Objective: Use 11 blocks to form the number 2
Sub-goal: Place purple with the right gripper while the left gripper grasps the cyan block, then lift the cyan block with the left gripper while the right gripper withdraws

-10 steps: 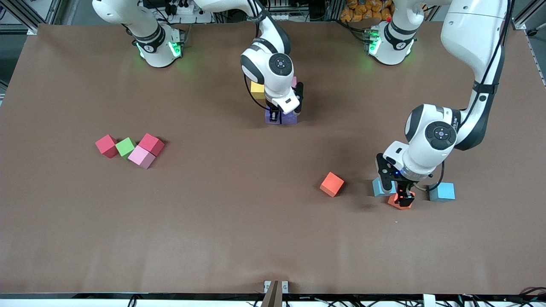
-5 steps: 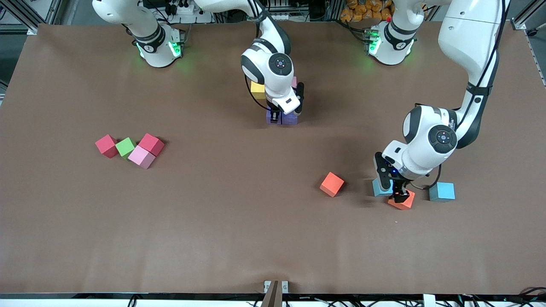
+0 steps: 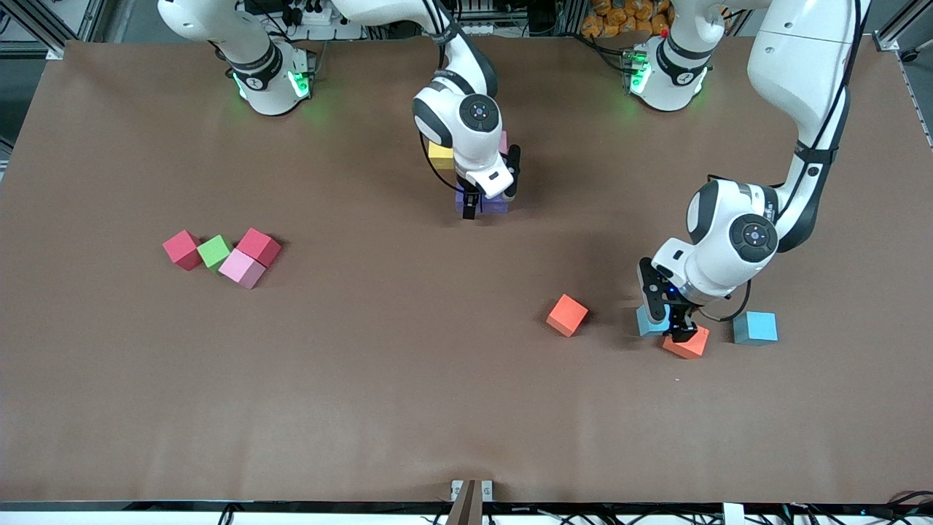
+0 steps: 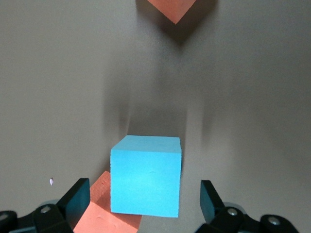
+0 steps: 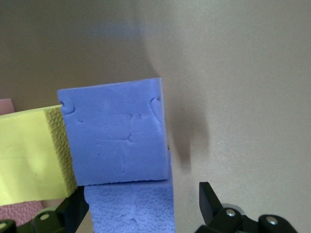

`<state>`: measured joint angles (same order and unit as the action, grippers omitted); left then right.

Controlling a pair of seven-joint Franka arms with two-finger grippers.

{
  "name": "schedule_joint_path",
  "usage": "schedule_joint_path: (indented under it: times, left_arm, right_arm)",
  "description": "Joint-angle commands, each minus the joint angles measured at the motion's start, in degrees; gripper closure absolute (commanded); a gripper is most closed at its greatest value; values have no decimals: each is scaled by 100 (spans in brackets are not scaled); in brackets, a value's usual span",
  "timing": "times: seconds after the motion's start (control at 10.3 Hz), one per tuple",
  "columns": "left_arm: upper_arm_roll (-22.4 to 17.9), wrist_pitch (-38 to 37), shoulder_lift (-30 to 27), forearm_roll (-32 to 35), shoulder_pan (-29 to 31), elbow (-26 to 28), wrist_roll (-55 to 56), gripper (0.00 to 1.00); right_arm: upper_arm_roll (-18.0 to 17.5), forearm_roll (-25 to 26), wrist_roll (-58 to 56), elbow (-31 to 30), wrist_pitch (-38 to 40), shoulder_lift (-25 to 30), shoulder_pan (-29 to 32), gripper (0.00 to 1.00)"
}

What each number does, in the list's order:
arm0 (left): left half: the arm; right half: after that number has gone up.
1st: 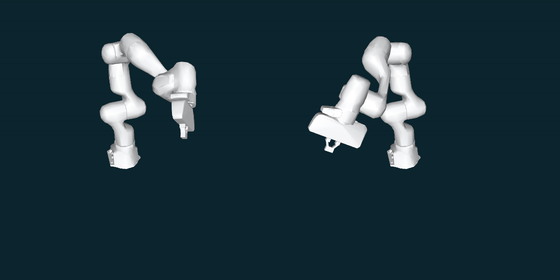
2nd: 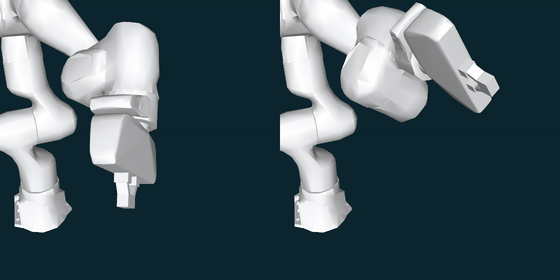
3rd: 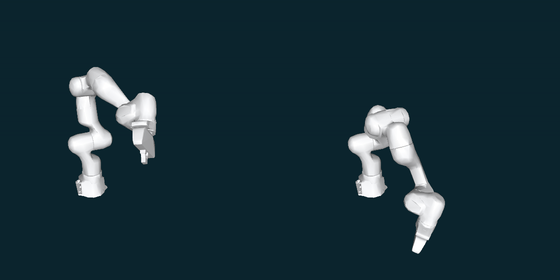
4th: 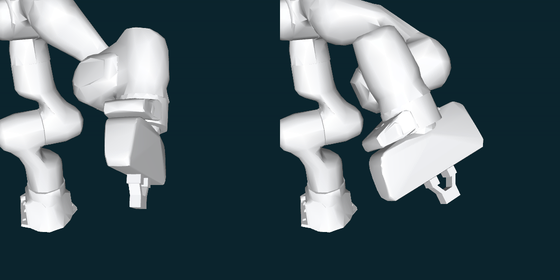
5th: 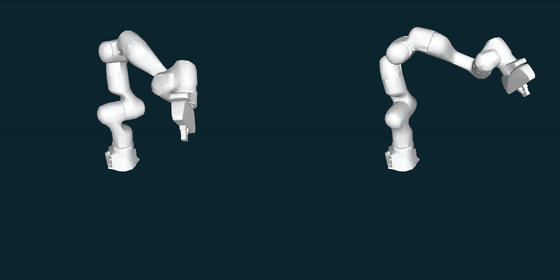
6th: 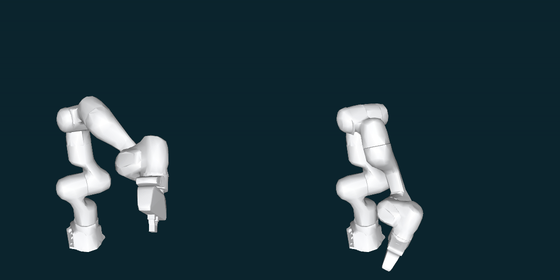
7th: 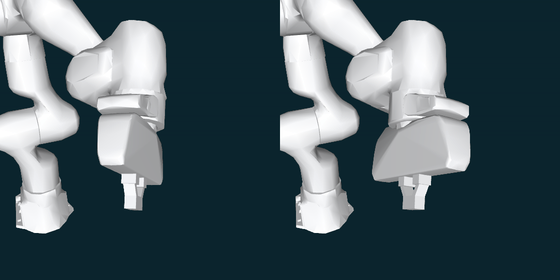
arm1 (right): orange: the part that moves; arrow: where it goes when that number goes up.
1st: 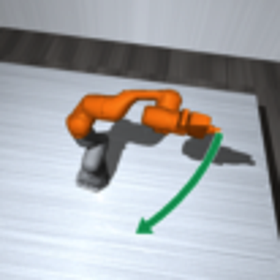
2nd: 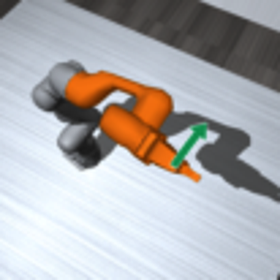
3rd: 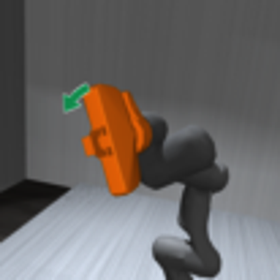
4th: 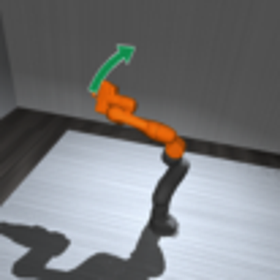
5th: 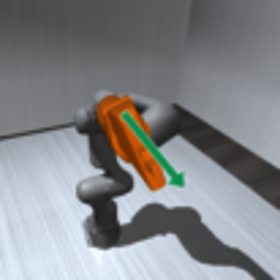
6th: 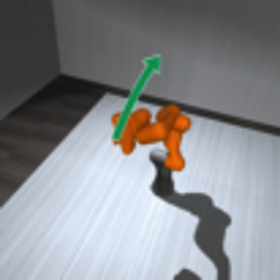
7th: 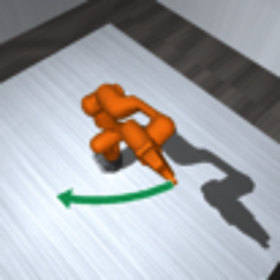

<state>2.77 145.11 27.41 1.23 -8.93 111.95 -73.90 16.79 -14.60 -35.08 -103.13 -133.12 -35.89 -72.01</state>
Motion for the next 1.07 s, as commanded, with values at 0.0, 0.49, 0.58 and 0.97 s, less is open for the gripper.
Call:
schedule_joint_path:
  times: [0.0, 0.49, 0.58, 0.97]
  left_arm:
    - [5, 209, 27, -167, 14, 64, -195, 0]
    - [5, 403, 203, -176, 14, 55, -125, 0]
    - [5, 421, 238, -176, 14, 55, -125, 0]
    - [5, 483, 282, -176, -21, 55, -125, 0]
  right_arm:
    - [88, -69, -51, -13, 294, 240, -68, 0]
    - [184, -61, -113, -49, 751, 609, -50, 0]
    - [254, -61, -104, -40, 970, 740, 54, 0]
    - [1271, -52, -43, -40, 1490, 1101, 494, 0]
